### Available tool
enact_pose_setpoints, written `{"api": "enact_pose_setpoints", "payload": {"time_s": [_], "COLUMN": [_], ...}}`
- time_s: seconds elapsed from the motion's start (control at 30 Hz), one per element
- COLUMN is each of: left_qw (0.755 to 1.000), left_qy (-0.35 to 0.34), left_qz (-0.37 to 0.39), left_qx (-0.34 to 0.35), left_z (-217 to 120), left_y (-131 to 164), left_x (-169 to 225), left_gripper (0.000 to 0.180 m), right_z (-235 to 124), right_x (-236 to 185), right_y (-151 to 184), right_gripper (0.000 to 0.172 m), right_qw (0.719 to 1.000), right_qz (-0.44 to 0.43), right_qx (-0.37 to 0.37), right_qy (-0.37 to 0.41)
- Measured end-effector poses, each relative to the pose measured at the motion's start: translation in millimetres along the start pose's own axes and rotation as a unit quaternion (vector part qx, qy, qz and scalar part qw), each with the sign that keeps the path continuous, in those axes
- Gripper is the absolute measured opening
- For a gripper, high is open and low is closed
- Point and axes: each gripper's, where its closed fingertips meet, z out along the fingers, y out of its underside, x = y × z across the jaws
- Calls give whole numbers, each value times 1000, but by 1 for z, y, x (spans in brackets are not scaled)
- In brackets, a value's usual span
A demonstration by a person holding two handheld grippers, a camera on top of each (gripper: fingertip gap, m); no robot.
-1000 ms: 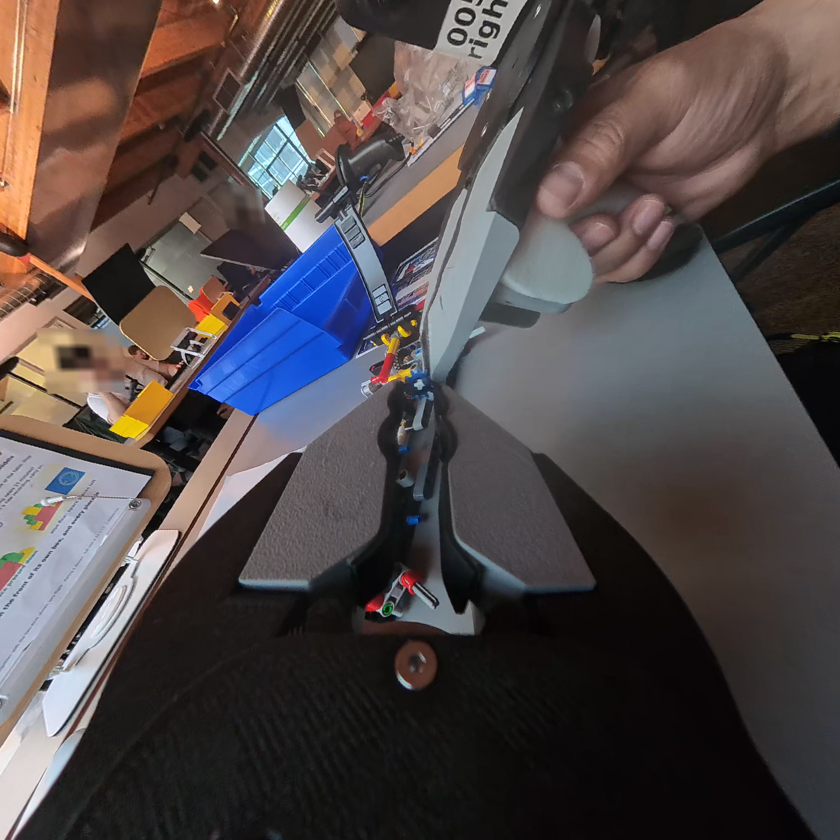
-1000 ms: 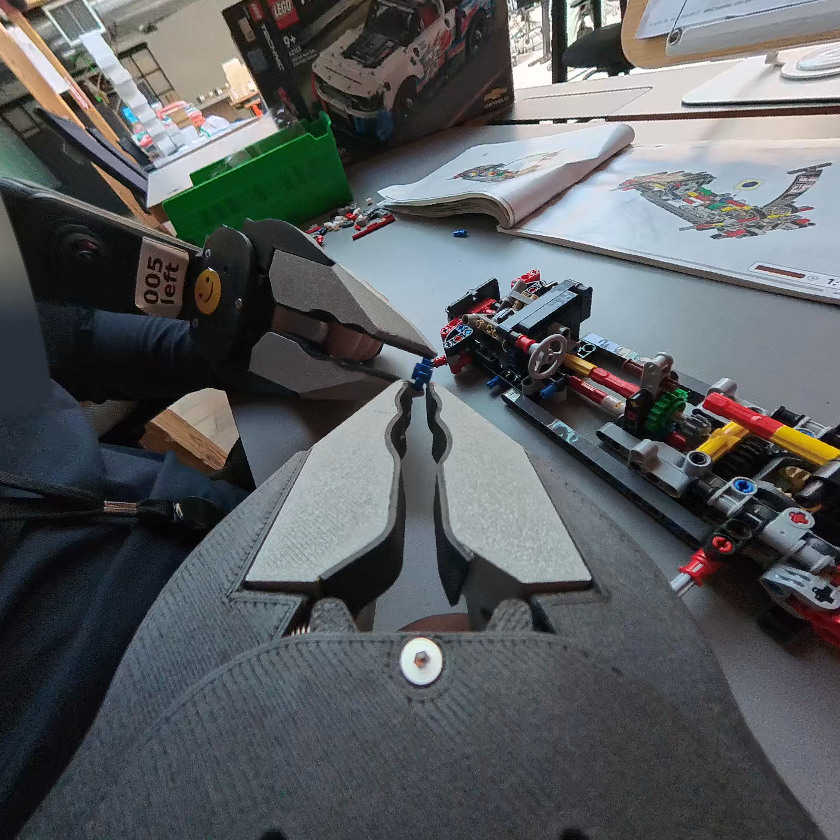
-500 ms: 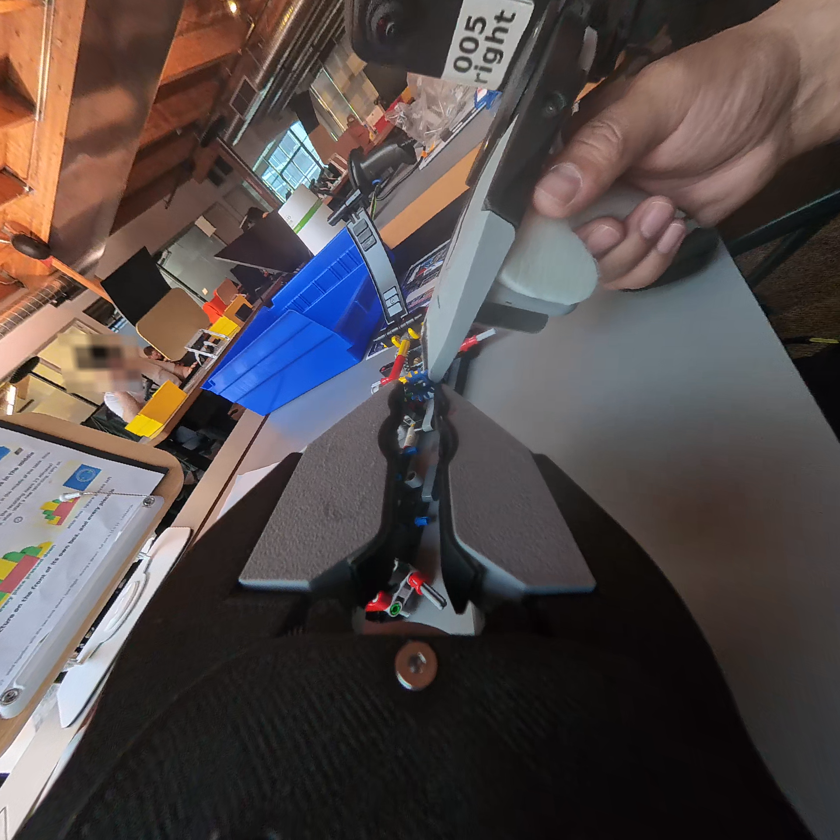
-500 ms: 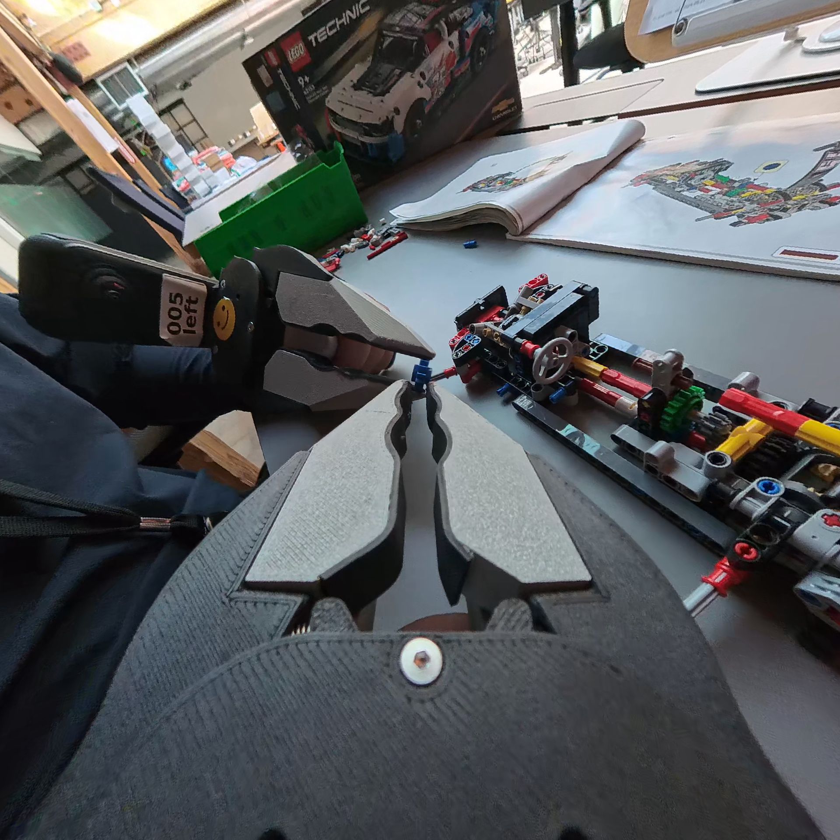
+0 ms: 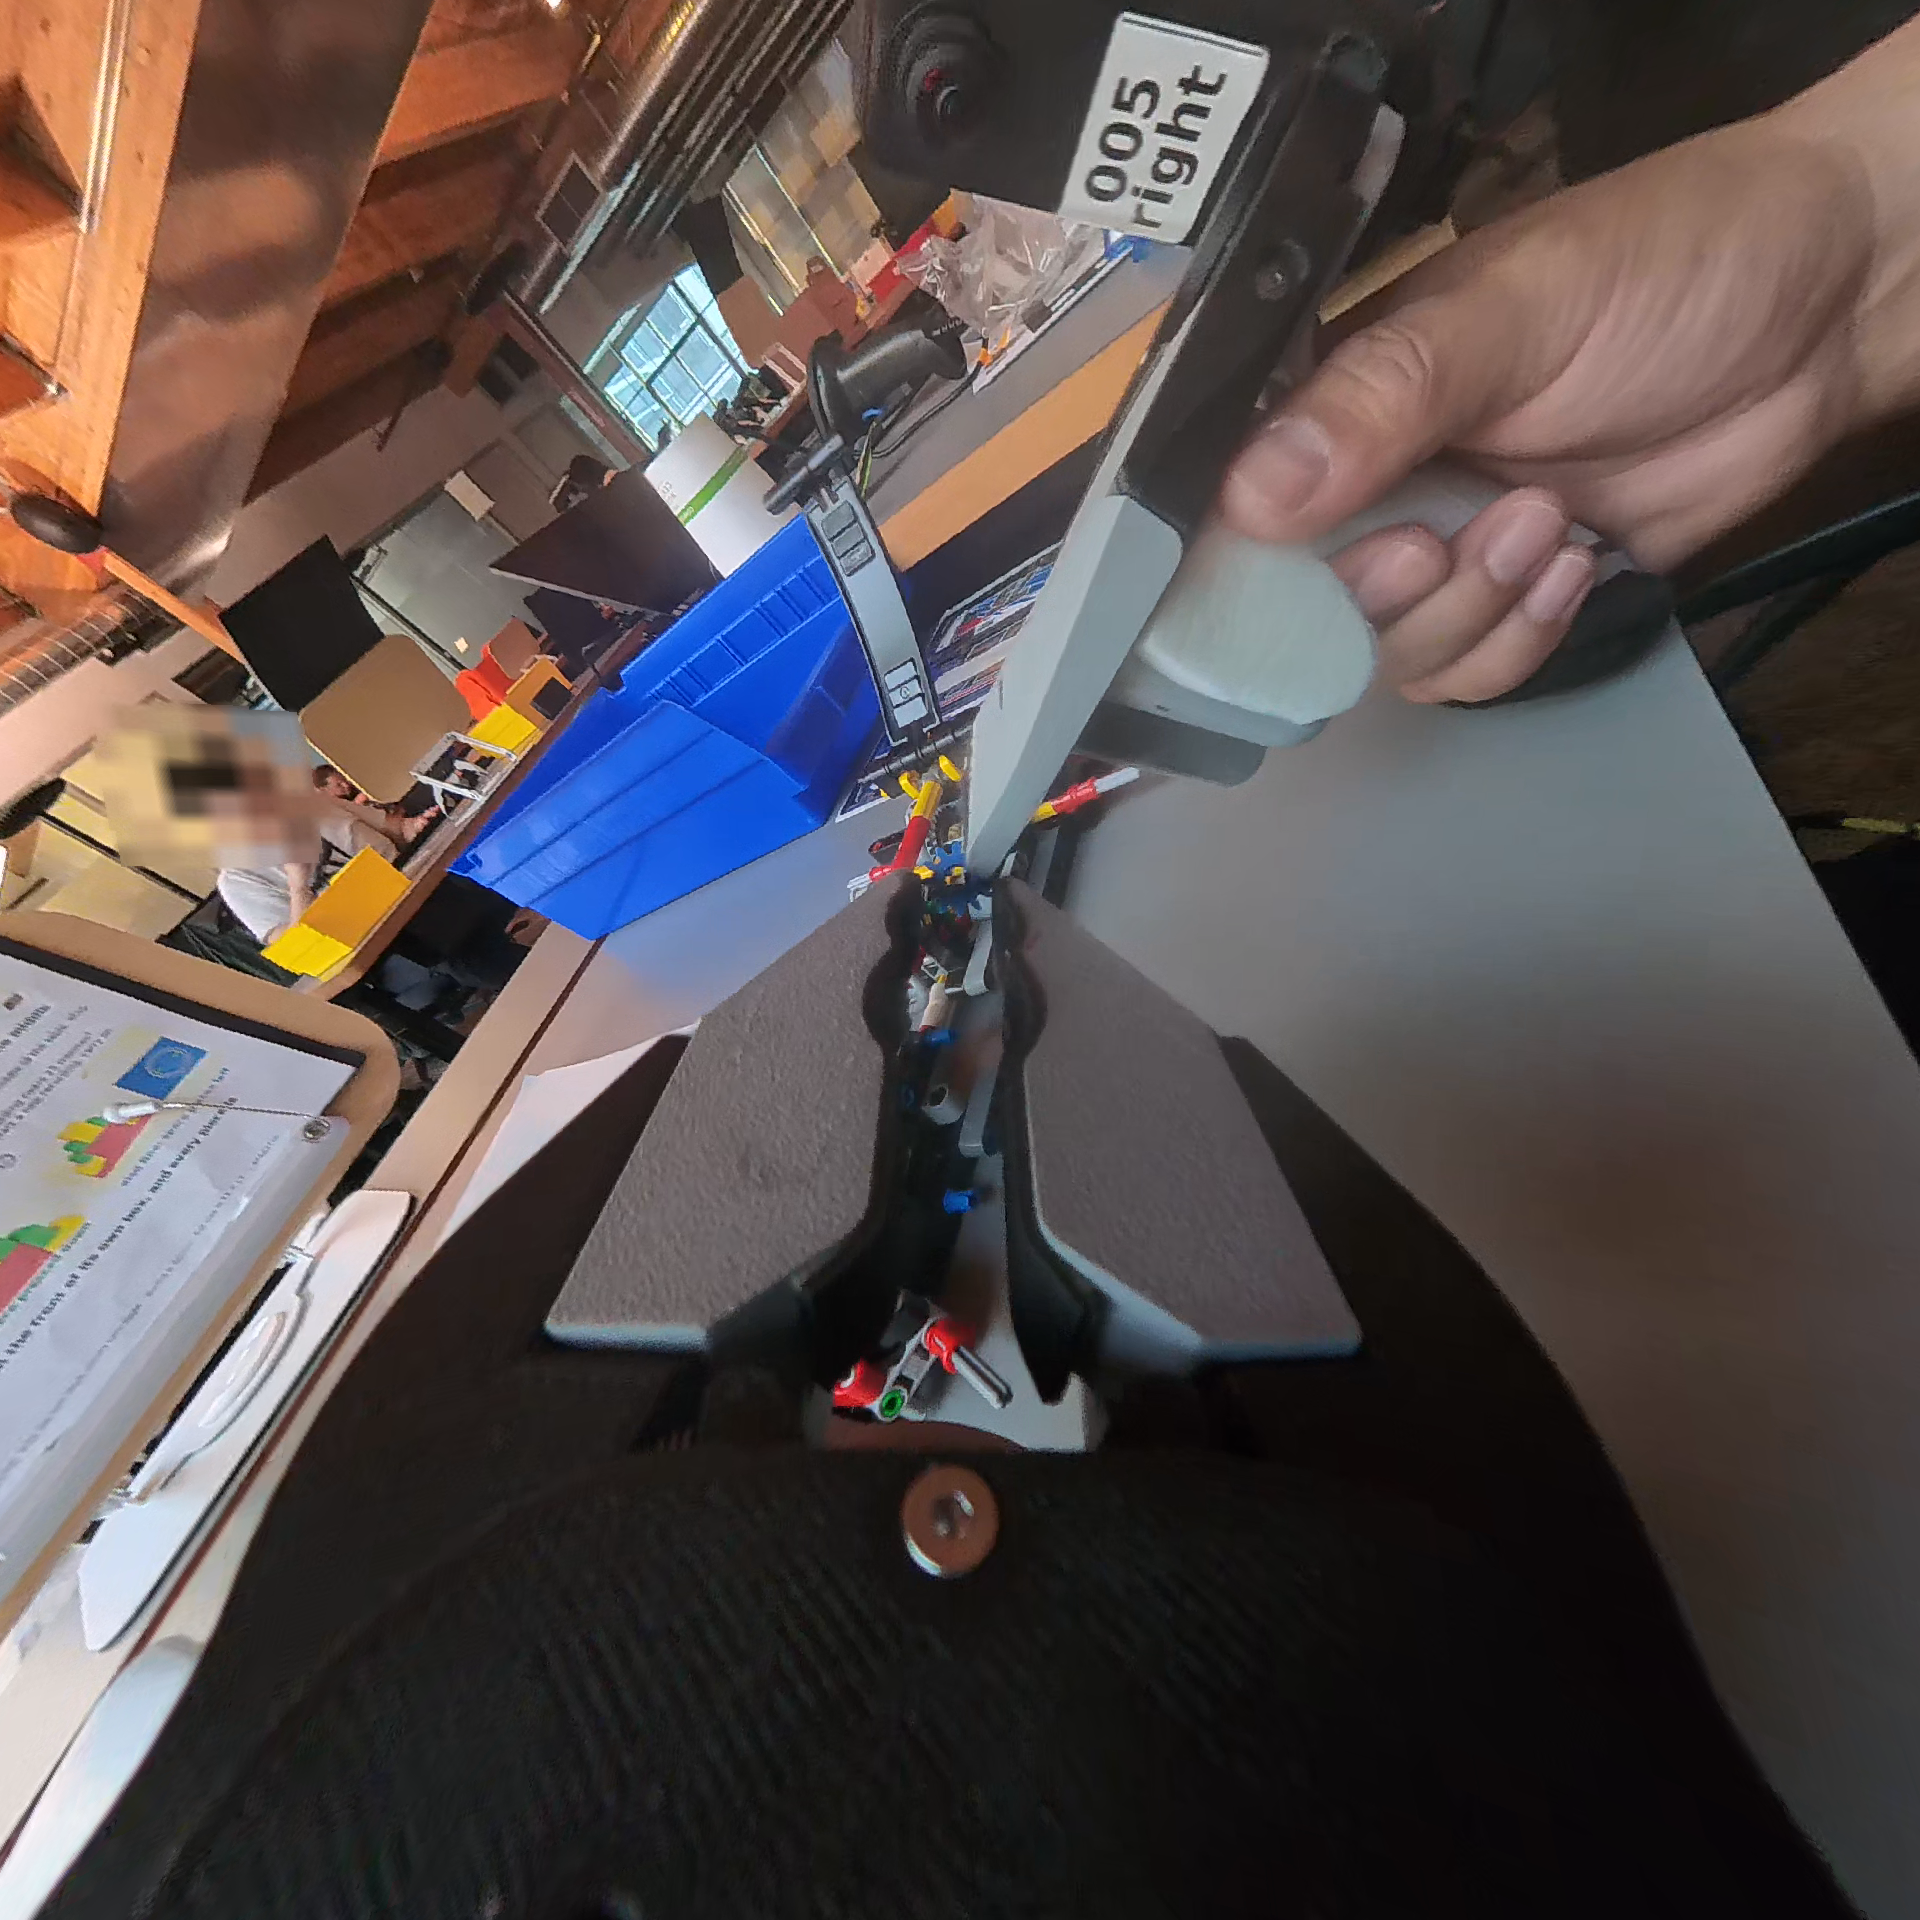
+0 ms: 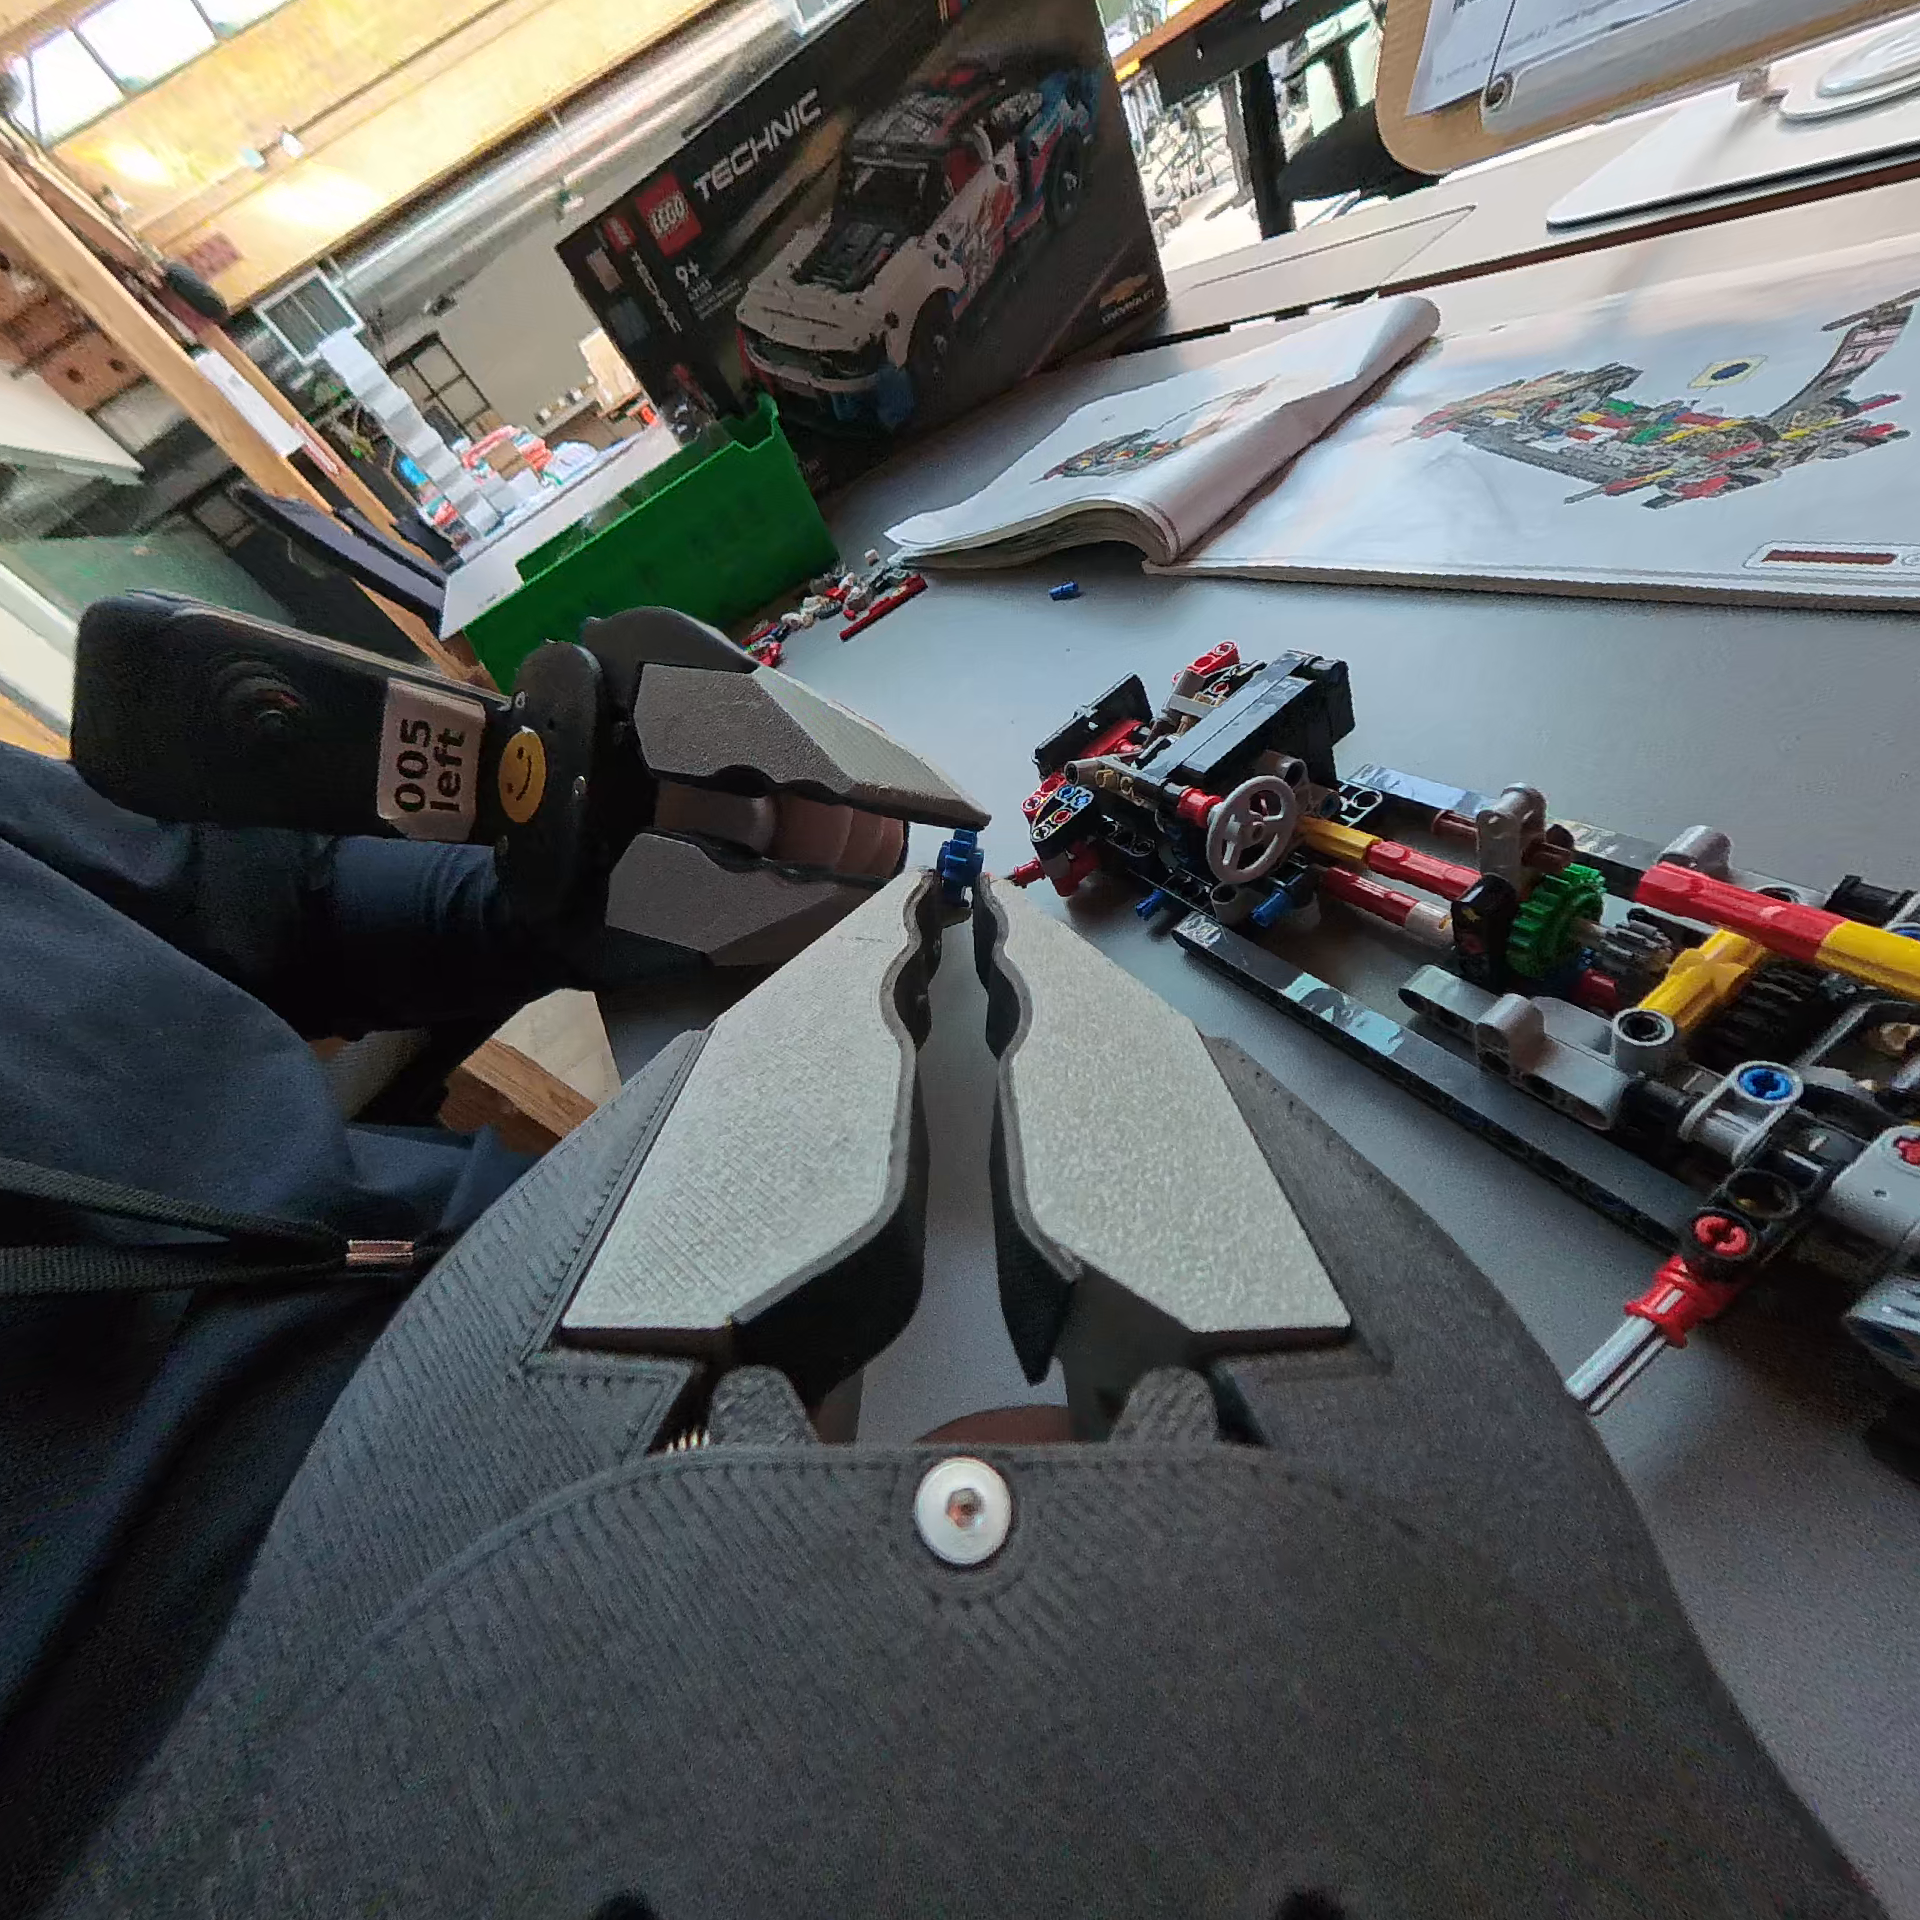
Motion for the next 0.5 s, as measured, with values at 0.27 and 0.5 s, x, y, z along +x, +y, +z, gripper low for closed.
{"api": "enact_pose_setpoints", "payload": {"time_s": [0.27, 0.5], "left_qw": [997, 990], "left_qy": [9, 51], "left_qz": [-75, -120], "left_qx": [9, -59], "left_z": [0, 15], "left_y": [-8, 8], "left_x": [-19, -32], "left_gripper": [0, 5], "right_z": [-24, -41], "right_x": [31, 59], "right_y": [-21, -35], "right_gripper": [0, 0], "right_qw": [997, 988], "right_qz": [-4, -8], "right_qx": [5, -7], "right_qy": [82, 152]}}
